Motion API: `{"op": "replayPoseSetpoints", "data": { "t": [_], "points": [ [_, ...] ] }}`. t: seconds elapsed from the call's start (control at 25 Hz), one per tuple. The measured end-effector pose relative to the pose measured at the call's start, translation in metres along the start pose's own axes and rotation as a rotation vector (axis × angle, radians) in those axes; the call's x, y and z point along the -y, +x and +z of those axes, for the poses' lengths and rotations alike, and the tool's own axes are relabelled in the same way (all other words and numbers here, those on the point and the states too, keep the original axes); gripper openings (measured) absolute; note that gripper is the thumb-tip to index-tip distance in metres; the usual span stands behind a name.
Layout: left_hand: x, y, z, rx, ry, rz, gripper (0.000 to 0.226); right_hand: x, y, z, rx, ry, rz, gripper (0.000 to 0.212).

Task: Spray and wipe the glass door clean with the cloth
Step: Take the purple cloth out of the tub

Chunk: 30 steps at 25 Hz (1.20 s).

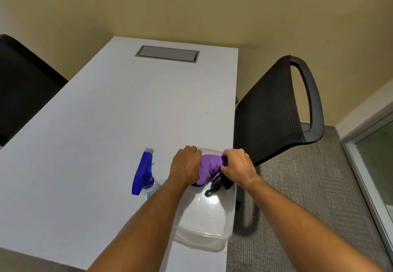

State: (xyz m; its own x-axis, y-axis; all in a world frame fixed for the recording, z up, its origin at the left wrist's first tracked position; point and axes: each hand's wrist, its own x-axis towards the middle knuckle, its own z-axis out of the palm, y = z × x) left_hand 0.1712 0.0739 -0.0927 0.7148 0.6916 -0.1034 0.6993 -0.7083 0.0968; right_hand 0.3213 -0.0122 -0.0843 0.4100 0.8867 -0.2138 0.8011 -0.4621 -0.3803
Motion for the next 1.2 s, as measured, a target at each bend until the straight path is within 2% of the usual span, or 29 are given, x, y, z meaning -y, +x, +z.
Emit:
{"op": "replayPoseSetpoints", "data": {
  "t": [0.24, 0.4, 0.6, 0.84, 1.0, 1.2],
  "points": [
    [0.001, -0.002, -0.007, 0.012, 0.029, 0.04, 0.008, -0.005, -0.007, 0.003, -0.042, 0.089, -0.002, 0.018],
    [-0.004, -0.013, -0.028, -0.014, 0.012, 0.034, 0.007, -0.003, -0.018, -0.007, -0.105, 0.167, -0.036, 0.02],
    [-0.013, -0.034, -0.064, -0.127, -0.019, -0.029, 0.011, 0.006, -0.042, -0.036, -0.222, 0.292, -0.109, 0.023],
    [-0.036, -0.068, -0.1, -0.287, -0.073, -0.004, 0.024, 0.001, -0.093, -0.081, -0.356, 0.358, -0.195, 0.026],
    [-0.079, -0.094, -0.129, -0.333, -0.075, 0.094, 0.031, -0.023, -0.15, -0.118, -0.457, 0.396, -0.206, 0.026],
    [-0.149, -0.107, -0.153, -0.392, -0.01, 0.206, 0.022, -0.066, -0.219, -0.153, -0.489, 0.387, -0.138, 0.023]
  ]
}}
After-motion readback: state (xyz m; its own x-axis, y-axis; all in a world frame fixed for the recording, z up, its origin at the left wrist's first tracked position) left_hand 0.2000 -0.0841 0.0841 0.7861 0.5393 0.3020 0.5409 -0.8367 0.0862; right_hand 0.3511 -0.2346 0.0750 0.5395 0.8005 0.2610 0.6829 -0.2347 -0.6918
